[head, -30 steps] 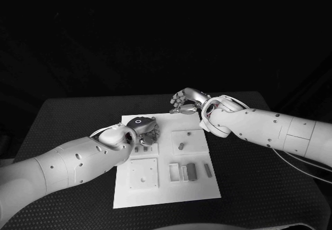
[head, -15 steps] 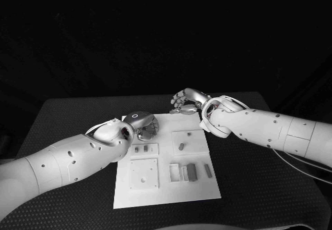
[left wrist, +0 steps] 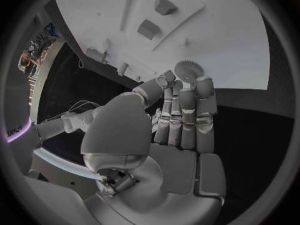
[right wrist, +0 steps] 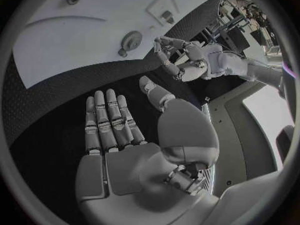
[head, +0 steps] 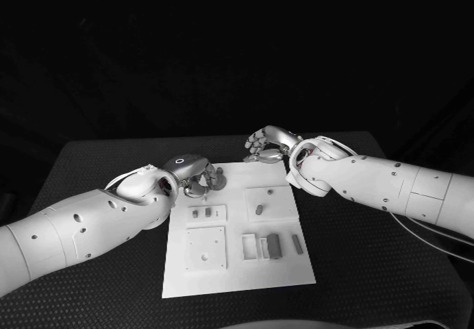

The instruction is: Assemble the parts on the task board

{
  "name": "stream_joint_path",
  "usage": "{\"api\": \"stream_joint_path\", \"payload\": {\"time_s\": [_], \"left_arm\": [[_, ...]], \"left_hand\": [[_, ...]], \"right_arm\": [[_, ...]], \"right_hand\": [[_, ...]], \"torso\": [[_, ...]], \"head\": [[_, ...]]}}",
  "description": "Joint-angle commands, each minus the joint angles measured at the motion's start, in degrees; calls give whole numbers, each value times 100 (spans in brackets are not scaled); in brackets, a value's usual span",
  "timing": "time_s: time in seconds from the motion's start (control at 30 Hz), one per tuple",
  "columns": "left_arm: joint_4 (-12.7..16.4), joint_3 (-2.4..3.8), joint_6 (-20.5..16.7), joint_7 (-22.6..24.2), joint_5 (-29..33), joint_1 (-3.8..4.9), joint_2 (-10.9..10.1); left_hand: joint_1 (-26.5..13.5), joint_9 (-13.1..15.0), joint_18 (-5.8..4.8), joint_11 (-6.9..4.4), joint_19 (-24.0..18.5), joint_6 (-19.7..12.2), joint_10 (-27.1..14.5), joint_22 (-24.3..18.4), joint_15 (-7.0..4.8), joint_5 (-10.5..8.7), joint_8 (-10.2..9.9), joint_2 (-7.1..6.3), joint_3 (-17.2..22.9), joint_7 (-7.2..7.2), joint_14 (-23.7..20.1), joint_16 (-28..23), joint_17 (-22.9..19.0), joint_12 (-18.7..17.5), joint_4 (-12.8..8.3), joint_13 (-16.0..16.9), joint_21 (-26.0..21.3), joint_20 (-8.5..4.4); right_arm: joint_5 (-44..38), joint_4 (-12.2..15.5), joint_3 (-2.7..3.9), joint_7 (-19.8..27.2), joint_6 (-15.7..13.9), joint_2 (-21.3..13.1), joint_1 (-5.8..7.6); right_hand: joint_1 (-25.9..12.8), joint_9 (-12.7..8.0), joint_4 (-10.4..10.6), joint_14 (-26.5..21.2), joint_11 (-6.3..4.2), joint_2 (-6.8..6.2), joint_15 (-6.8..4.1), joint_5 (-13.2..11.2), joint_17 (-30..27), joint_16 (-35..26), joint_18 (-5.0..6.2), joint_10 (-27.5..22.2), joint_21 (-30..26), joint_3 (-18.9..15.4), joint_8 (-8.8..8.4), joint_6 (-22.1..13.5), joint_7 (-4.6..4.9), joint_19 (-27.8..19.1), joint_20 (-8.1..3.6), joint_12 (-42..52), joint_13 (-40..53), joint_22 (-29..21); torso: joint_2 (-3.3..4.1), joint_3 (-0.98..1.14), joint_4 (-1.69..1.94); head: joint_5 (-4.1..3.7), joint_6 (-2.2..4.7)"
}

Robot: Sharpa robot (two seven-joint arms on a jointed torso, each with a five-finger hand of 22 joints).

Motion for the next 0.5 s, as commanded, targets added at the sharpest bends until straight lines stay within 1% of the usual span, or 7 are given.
{"api": "stream_joint_path", "payload": {"time_s": [0.03,0.07,0.1,0.17,0.3,0.5], "left_arm": [[44,-3,125,-2,55,8,-53],[44,-4,148,-11,56,7,-73],[38,-5,155,-22,60,7,-92],[22,-7,194,-34,61,7,-109],[44,-17,260,-50,61,7,-150],[6,-51,328,-70,59,7,-181]], "left_hand": [[-2,8,519,36,20,39,72,78,-7,23,22,45,38,0,37,-34,-8,27,2,7,-15,-27],[-2,8,519,36,20,39,72,78,-7,23,22,45,38,0,37,-34,-9,27,1,7,-15,-27],[-3,8,518,36,20,40,73,77,-7,23,22,47,39,0,37,-35,-9,26,2,7,-16,-27],[-4,8,517,36,20,40,74,77,-7,23,22,51,39,-1,37,-37,-10,25,3,8,-17,-27],[-15,8,515,36,20,41,77,78,-8,20,24,49,34,0,38,-40,-12,23,5,11,-20,-27],[-23,7,513,35,20,40,77,78,-8,18,24,45,28,0,38,-43,-14,19,5,12,-23,-27]], "right_arm": [[-6,-6,2,40,57,-7,-1],[-6,-8,2,39,57,-7,-1],[-6,-9,2,39,57,-7,-1],[-6,-9,2,35,59,-13,-1],[-6,-8,2,34,59,-17,-1],[-6,-1,2,32,61,-22,-1]], "right_hand": [[33,-8,20,-48,10,-34,16,12,-10,-29,-18,-19,-30,-4,-7,-43,142,-26,18,-26,-14,7],[34,-8,20,-49,10,-34,16,12,-12,-31,-19,-18,-32,-5,-6,-44,142,-28,19,-25,-18,8],[34,-9,21,-51,10,-35,18,12,-13,-33,-19,-17,-34,-6,-5,-44,142,-30,19,-25,-22,9],[34,-11,23,-53,11,-36,21,12,-16,-35,-21,-15,-37,-8,-4,-45,144,-33,20,-24,-29,11],[34,-13,26,-54,13,-37,24,12,-19,-38,-22,-13,-40,-10,-3,-46,147,-37,20,-24,-37,14],[36,-16,29,-57,14,-39,28,12,-24,-42,-23,-10,-45,-12,0,-46,149,-42,21,-23,-51,19]], "torso": [[4,-4,-7],[4,-4,-5],[6,-3,-7],[5,-5,-7],[1,-3,0],[6,1,-4]], "head": [[0,-2],[1,-11],[21,-19],[40,-15],[26,-22],[38,-26]]}}
